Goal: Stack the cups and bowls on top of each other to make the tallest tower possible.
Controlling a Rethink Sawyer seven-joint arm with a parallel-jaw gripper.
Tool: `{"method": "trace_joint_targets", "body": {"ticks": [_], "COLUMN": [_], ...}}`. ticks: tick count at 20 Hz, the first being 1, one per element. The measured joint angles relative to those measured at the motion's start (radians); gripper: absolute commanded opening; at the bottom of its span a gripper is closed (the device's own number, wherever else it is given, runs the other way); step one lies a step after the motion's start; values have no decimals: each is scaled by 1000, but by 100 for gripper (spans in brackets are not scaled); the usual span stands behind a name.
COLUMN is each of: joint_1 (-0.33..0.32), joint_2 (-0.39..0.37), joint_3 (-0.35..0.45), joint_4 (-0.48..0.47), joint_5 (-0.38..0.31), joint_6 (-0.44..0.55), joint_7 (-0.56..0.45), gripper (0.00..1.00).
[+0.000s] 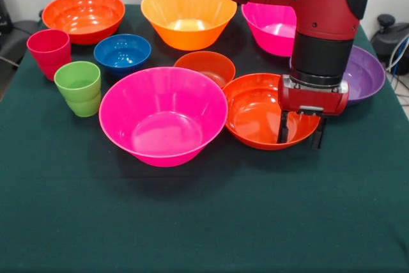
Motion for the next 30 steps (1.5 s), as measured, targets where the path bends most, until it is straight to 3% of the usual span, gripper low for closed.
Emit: {"method": "trace_joint_targets", "body": {"ticks": [30], "joint_1": [-7], "joint_2": [-70], "joint_3": [-1], "joint_4": [0], "joint_5": [0], "joint_6": [0], "joint_7": [0], "gripper": [100]}}
